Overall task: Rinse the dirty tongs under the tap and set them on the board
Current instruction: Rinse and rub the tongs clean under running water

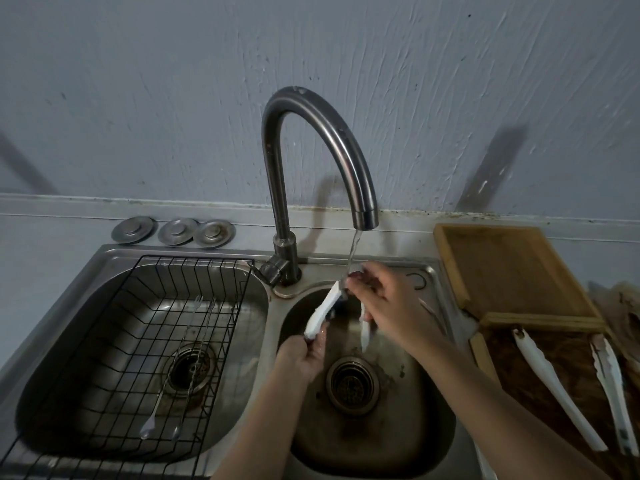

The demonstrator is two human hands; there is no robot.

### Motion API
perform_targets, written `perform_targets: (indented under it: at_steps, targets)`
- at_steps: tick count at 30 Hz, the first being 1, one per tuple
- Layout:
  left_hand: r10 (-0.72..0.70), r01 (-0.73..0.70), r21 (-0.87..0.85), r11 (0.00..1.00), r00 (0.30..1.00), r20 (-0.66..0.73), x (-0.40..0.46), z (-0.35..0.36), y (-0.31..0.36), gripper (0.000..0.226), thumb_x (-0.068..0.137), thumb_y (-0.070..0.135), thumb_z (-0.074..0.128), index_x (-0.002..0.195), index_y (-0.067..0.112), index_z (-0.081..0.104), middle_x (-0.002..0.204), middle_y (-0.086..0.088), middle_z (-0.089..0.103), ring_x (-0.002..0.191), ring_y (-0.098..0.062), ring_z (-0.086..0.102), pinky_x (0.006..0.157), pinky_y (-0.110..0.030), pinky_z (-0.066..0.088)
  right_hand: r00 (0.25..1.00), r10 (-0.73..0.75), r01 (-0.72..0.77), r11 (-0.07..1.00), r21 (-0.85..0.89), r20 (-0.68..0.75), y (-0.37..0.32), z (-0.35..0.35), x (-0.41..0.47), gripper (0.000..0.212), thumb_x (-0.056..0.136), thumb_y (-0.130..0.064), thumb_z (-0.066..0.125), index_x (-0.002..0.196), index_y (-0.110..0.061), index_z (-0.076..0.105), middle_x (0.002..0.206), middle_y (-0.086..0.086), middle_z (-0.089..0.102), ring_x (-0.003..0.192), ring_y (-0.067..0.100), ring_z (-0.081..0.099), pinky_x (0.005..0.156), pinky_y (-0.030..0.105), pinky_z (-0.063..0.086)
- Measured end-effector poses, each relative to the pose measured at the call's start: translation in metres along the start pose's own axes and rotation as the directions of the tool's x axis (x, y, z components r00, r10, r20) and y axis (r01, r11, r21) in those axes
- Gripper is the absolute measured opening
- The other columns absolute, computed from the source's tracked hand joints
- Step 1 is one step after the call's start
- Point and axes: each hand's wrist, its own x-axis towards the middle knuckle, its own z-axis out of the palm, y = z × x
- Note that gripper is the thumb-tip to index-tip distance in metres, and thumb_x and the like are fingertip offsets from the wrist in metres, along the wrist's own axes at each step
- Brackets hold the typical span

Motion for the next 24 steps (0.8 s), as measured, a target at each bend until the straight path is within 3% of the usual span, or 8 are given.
perform_targets:
  at_steps: [3,6,9,12,15,18,21,24]
  targets:
    - [-0.143,0.142,-0.077,0.987,0.99,-0.006,0.005,-0.007,-0.008,0.029,0.1,0.005,0.03,0.117,-0.01,0.048,0.073,-0.028,0.061,0.04,-0.03,0.064,0.028,-0.027,0.048,0.996,-0.072,0.078,0.99,-0.121,0.052,-0.008,0.008,0.006,0.01,0.092,-0.028,0.052,0.085,-0.022,0.055,0.06,-0.012,0.053,0.049,-0.001,0.054,0.045,0.011,0.039]
    - [-0.225,0.225,0.017,0.974,0.974,-0.014,0.008,-0.015,-0.012,0.034,0.102,0.018,0.033,0.093,-0.005,0.056,0.05,-0.015,0.063,0.029,-0.017,0.056,0.026,-0.016,0.04,0.993,-0.082,0.093,0.987,-0.132,0.085,-0.013,0.01,0.007,0.011,0.093,-0.031,0.049,0.085,-0.025,0.054,0.056,-0.012,0.052,0.045,0.001,0.052,0.042,0.011,0.037]
    - [-0.263,0.257,0.071,0.964,0.961,0.084,0.004,-0.019,-0.008,0.034,0.099,0.023,0.042,0.081,-0.002,0.056,0.046,-0.011,0.059,0.031,-0.014,0.054,0.031,-0.018,0.045,0.994,-0.091,0.097,0.989,-0.109,0.057,-0.017,0.005,0.004,0.029,0.088,-0.048,0.047,0.077,-0.023,0.055,0.051,-0.01,0.05,0.041,0.007,0.049,0.038,0.013,0.037]
    - [-0.15,0.148,0.025,0.989,0.977,0.149,-0.004,-0.016,0.007,0.021,0.097,0.012,0.046,0.089,-0.006,0.052,0.069,-0.016,0.057,0.056,-0.016,0.055,0.039,-0.022,0.053,0.999,-0.015,0.011,0.994,-0.107,-0.04,-0.017,-0.01,-0.003,0.036,0.089,-0.045,0.051,0.069,-0.014,0.057,0.047,-0.007,0.055,0.041,0.016,0.056,0.043,0.036,0.051]
    - [-0.006,-0.011,0.099,0.995,0.984,0.178,-0.014,-0.009,0.033,0.014,0.098,0.0,0.038,0.095,-0.006,0.051,0.086,-0.019,0.055,0.071,-0.023,0.057,0.041,-0.025,0.055,0.978,0.203,-0.205,0.977,-0.057,-0.039,-0.004,-0.03,-0.01,0.024,0.088,-0.025,0.06,0.084,-0.002,0.064,0.066,0.011,0.069,0.056,0.015,0.069,0.058,0.042,0.06]
    - [0.082,-0.159,0.302,0.94,0.964,0.252,-0.03,0.004,0.045,0.02,0.098,-0.005,0.033,0.106,-0.001,0.051,0.092,-0.02,0.056,0.074,-0.027,0.062,0.051,-0.027,0.058,0.934,0.35,-0.34,0.933,-0.12,0.072,0.006,-0.044,-0.017,0.016,0.09,-0.014,0.056,0.104,-0.008,0.062,0.09,0.007,0.069,0.069,0.014,0.071,0.07,0.041,0.06]
    - [0.18,-0.287,0.397,0.872,0.941,0.285,-0.033,0.014,0.046,0.027,0.098,-0.004,0.035,0.121,-0.003,0.049,0.092,-0.017,0.057,0.082,-0.023,0.058,0.064,-0.031,0.06,0.865,0.465,-0.404,0.868,-0.289,0.188,0.002,-0.044,-0.023,0.038,0.092,-0.023,0.049,0.129,-0.016,0.045,0.096,0.0,0.062,0.076,0.016,0.068,0.072,0.037,0.057]
    - [0.202,-0.362,0.51,0.78,0.917,0.343,-0.036,0.017,0.045,0.028,0.098,-0.001,0.036,0.121,-0.002,0.052,0.097,-0.016,0.061,0.087,-0.023,0.061,0.06,-0.024,0.06,0.824,0.503,-0.347,0.811,-0.471,0.26,-0.002,-0.035,-0.029,0.053,0.09,-0.044,0.047,0.135,-0.017,0.041,0.118,0.003,0.056,0.094,0.015,0.06,0.077,0.032,0.047]
